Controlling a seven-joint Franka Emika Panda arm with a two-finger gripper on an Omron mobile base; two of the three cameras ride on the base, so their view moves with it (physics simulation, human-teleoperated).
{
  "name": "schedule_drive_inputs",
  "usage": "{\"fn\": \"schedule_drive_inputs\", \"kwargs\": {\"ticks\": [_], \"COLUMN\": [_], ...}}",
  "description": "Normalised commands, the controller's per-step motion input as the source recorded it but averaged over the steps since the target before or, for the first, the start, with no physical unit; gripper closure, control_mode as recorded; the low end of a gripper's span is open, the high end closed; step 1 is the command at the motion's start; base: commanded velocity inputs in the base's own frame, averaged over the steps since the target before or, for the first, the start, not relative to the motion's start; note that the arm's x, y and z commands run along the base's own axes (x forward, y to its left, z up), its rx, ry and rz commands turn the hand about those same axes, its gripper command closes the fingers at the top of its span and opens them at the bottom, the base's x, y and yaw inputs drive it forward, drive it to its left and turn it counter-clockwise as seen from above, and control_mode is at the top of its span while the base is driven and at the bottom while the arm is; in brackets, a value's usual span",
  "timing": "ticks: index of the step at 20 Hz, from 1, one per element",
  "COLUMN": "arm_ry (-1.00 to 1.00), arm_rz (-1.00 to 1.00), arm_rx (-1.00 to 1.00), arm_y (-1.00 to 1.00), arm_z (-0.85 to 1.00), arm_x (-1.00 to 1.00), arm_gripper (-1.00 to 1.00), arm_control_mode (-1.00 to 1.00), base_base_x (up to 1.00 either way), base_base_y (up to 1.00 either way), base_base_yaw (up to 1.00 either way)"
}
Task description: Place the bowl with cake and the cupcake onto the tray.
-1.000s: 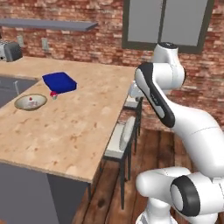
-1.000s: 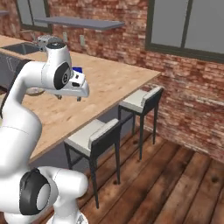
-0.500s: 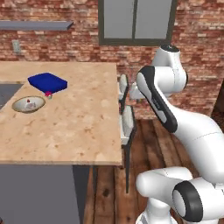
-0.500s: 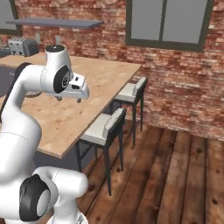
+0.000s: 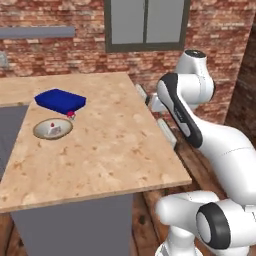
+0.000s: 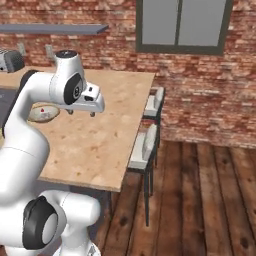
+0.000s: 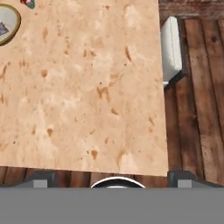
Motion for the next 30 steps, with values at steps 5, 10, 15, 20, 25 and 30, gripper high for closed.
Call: {"fn": "schedule_drive_inputs", "kwargs": {"ticks": [5, 10, 15, 20, 25, 30], "arm_ry": [0.0, 0.0, 0.0, 0.0, 0.0, 0.0], "arm_rz": [0.0, 0.0, 0.0, 0.0, 0.0, 0.0], "arm_rx": [0.0, 0.0, 0.0, 0.0, 0.0, 0.0], "arm_y": [0.0, 0.0, 0.0, 0.0, 0.0, 0.0], "arm_z": [0.0, 0.0, 0.0, 0.0, 0.0, 0.0], "arm_x": [0.0, 0.0, 0.0, 0.0, 0.0, 0.0], "arm_gripper": [-1.0, -1.0, -1.0, -1.0, -1.0, -1.0], "arm_control_mode": [1.0, 1.0, 1.0, 1.0, 1.0, 1.0], "base_base_x": [-0.45, -0.45, -0.28, -0.28, -0.34, -0.28], "base_base_y": [1.0, 1.0, 1.0, 1.0, 1.0, 1.0], "base_base_yaw": [-0.27, -0.26, -0.29, -0.33, -0.39, -0.46]}}
